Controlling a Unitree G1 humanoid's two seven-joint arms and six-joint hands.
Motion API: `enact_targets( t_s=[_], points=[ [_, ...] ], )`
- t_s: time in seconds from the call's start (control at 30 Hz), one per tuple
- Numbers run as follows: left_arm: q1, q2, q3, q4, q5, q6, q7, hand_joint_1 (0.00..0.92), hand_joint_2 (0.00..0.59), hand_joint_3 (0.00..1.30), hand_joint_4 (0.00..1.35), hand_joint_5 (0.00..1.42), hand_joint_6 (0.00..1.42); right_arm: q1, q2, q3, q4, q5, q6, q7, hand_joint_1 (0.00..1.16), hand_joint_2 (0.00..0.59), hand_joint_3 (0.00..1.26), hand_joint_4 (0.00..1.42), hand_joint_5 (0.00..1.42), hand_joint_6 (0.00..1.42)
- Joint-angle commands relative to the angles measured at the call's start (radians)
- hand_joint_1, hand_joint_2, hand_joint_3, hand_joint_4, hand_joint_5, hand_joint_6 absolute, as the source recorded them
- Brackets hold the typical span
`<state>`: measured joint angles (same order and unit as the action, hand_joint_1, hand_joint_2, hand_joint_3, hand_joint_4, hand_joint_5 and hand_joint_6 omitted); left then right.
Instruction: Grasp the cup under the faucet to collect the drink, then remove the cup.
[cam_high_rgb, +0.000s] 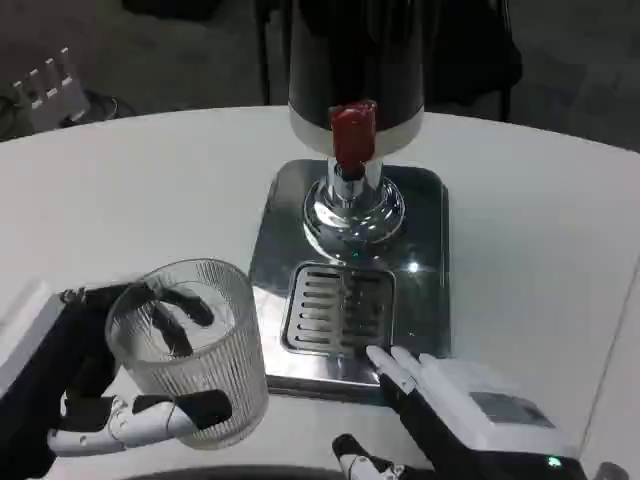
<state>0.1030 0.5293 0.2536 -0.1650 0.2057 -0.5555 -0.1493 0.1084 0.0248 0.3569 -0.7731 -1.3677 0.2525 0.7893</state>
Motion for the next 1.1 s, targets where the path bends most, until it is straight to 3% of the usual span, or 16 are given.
enact_targets(
  t_s=[0.03, 0.63, 0.93, 1.1],
  points=[
    [-0.005, -0.006, 0.0, -0.014, -0.024, -0.003, -0.005, 0.476, 0.173, 1.04, 1.16, 1.41, 1.42, -0.001, 0.004, -0.002, -0.006, 0.003, 0.0, 0.013, 0.23, 0.459, 0.03, 0.0, 0.0, 0.0],
    [-0.02, -0.012, -0.021, 0.001, -0.007, 0.005, -0.007, 0.476, 0.173, 1.04, 1.16, 1.41, 1.42, 0.016, 0.009, 0.0, -0.023, -0.005, 0.001, 0.0, 0.23, 0.459, 0.04, 0.0, 0.0, 0.0],
    [-0.087, -0.04, -0.069, 0.053, 0.052, 0.028, 0.014, 0.476, 0.173, 1.04, 1.16, 1.41, 1.42, 0.05, 0.018, -0.016, -0.069, -0.023, 0.005, -0.002, 0.24, 0.459, 0.04, 0.0, 0.0, 0.0],
    [-0.192, -0.055, -0.125, 0.147, 0.123, 0.042, 0.035, 0.476, 0.173, 1.04, 1.16, 1.41, 1.42, 0.091, 0.02, -0.036, -0.103, -0.02, -0.001, -0.005, 0.24, 0.459, 0.04, 0.0, 0.0, 0.0]
  ],
)
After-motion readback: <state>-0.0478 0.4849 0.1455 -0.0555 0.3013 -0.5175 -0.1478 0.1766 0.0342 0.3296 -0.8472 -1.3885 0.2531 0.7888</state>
